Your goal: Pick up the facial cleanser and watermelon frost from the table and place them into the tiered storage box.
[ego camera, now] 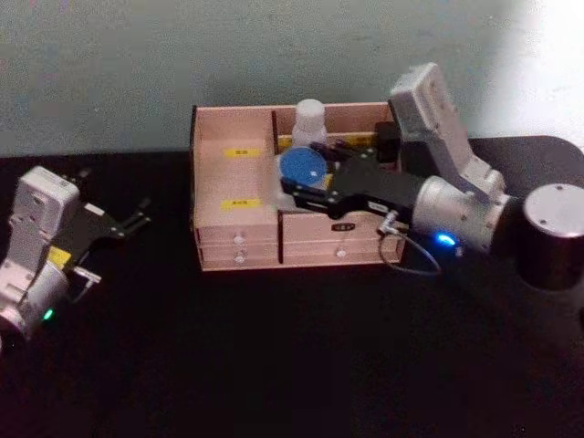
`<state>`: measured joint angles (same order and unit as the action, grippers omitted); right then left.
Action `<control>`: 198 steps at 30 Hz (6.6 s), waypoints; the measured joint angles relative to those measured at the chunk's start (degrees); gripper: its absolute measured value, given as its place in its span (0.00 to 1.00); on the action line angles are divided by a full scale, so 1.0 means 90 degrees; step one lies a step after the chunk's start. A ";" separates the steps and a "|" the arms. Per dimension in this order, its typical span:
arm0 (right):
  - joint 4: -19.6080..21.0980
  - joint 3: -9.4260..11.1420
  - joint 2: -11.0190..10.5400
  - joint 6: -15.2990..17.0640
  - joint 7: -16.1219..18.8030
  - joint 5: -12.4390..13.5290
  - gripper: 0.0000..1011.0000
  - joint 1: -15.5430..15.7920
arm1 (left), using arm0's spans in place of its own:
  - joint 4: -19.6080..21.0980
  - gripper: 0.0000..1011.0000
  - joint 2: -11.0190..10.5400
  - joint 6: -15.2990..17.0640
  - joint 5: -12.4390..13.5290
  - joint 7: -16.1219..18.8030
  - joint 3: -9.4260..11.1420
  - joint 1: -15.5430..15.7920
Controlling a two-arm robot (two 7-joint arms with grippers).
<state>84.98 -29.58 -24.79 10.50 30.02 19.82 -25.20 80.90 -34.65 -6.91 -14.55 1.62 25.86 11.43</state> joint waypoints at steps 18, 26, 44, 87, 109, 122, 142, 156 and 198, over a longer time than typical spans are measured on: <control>-0.1819 -0.0502 0.1025 -0.0278 0.0224 -0.0236 0.70 -0.1247 | 0.0000 0.99 0.0000 0.0000 0.0000 0.0000 0.0000 0.0000; -0.2503 -0.0587 0.1382 -0.0367 0.0274 -0.0297 0.70 -0.1579 | 0.0000 0.99 0.0000 0.0000 0.0000 0.0000 0.0000 0.0000; -0.3051 -0.0690 0.1681 -0.0252 0.0296 -0.0483 0.70 -0.1804 | 0.0000 0.99 0.0000 0.0000 0.0000 0.0000 0.0000 0.0000; -0.3057 -0.0670 0.1689 -0.0246 0.0315 -0.0524 0.99 -0.1782 | 0.0000 0.99 0.0000 0.0000 0.0000 0.0000 0.0000 0.0000; -0.1207 0.0245 0.1153 -0.0746 -0.0666 -0.0172 0.99 -0.0914 | 0.0000 0.99 0.0000 0.0000 0.0000 0.0000 0.0000 0.0000; -0.0495 0.1187 0.0782 -0.0732 -0.1873 -0.0433 0.99 0.0087 | 0.0000 0.99 0.0000 0.0000 0.0000 0.0000 0.0000 0.0000; 0.0002 0.2155 0.0902 -0.0922 -0.2942 -0.0681 0.99 0.1769 | 0.0000 0.99 0.0000 0.0000 0.0000 0.0000 0.0000 0.0000; -0.0126 0.2215 0.0989 -0.0657 -0.2867 -0.0780 0.99 0.1853 | 0.0000 0.99 0.0000 0.0000 0.0000 0.0000 0.0000 0.0000; -0.0114 0.2202 0.0979 -0.0705 -0.2868 -0.0761 0.99 0.1844 | 0.0000 0.99 0.0000 0.0000 0.0000 0.0000 0.0000 0.0000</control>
<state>83.95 -9.76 -15.97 4.16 4.20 12.97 -8.61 80.90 -34.65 -6.91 -14.55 1.62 25.86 11.43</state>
